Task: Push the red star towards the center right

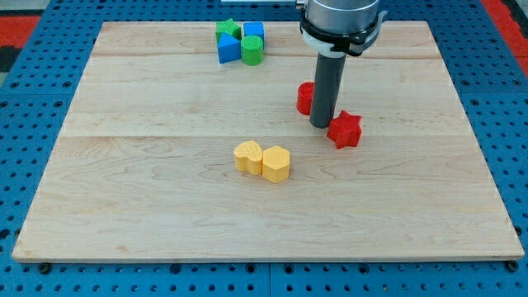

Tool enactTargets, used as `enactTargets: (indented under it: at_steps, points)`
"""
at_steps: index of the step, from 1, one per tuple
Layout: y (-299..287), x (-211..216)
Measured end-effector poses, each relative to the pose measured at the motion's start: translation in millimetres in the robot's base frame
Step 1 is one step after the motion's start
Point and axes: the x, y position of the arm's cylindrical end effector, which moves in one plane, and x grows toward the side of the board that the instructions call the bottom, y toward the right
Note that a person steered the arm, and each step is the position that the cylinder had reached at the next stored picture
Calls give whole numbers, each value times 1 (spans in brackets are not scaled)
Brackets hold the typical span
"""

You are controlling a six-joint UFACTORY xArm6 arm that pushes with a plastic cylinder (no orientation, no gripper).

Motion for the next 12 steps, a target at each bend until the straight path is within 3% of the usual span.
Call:
enactTargets:
  at_steps: [2,3,4,8,10,12]
  points:
    - [-33,20]
    - [-15,43]
    - [21,20]
    - [31,-20]
    - [83,-9]
    - [-6,8]
